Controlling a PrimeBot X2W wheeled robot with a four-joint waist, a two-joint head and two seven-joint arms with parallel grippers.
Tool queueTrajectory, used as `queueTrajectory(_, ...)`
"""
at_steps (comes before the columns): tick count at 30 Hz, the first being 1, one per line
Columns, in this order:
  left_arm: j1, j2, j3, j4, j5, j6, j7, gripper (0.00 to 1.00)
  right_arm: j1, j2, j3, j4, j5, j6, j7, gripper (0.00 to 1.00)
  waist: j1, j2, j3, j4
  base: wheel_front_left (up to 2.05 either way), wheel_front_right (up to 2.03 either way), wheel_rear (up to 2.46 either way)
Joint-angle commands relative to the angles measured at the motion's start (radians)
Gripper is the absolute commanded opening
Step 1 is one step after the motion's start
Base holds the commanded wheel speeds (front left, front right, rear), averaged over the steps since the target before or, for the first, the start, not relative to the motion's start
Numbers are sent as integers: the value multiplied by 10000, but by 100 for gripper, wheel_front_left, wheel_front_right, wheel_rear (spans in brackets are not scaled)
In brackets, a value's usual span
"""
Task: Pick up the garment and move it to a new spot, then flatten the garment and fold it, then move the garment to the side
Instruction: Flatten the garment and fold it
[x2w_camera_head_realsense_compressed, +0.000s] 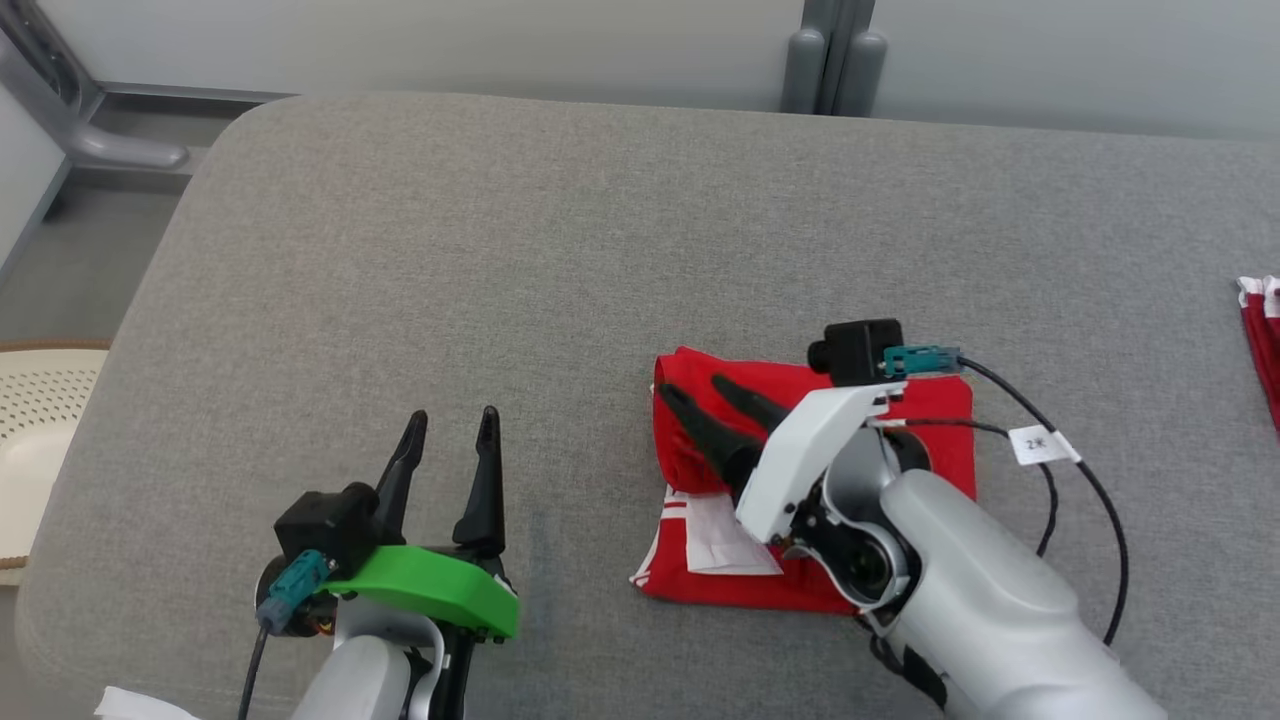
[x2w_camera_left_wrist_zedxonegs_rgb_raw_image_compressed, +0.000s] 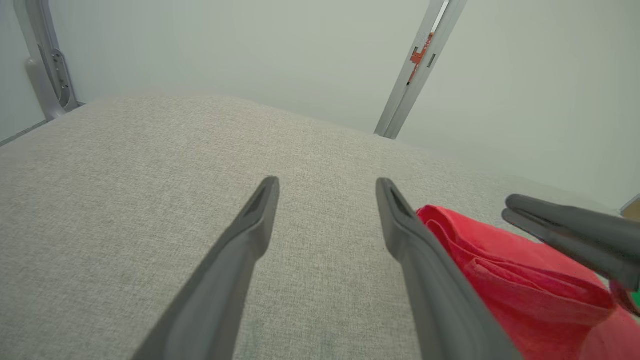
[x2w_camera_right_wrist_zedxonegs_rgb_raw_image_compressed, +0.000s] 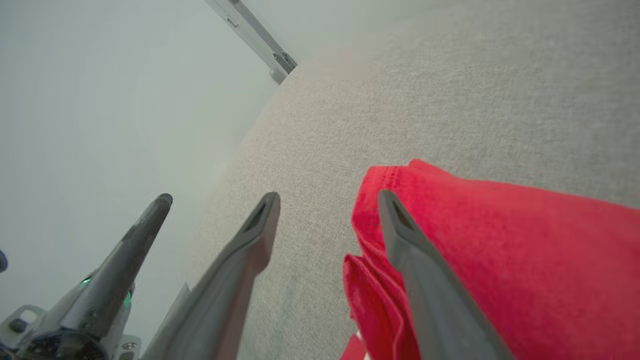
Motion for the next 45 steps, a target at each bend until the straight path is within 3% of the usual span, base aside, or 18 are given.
queueTrajectory(1,-134,-55,-14,18,141,-30,-25,100,-163,-289,-53,-36,-227,-2,-327,100,0,0,-23,-113,0,0,0)
queueTrajectory(9,-275,-118,-102,76,316,-62,-25,100,-237,-1248,-739,-152,-1387,-2,-1884,100,0,0,-6,-541,0,0,0)
queueTrajectory(19,-234,-193,32,-1,566,-47,-25,100,695,-1656,-1943,-619,-3009,-2,-2778,100,0,0,-58,-876,0,0,0)
queueTrajectory(34,582,-386,663,-261,1405,6,-25,100,3721,-452,-5305,-2626,-6074,-2,-3790,100,0,0,-608,-1394,0,0,0)
queueTrajectory(45,964,-463,1121,-396,1793,-54,-25,100,4745,76,-5740,-3950,-6639,-2,-3444,100,0,0,-621,-1558,0,0,0)
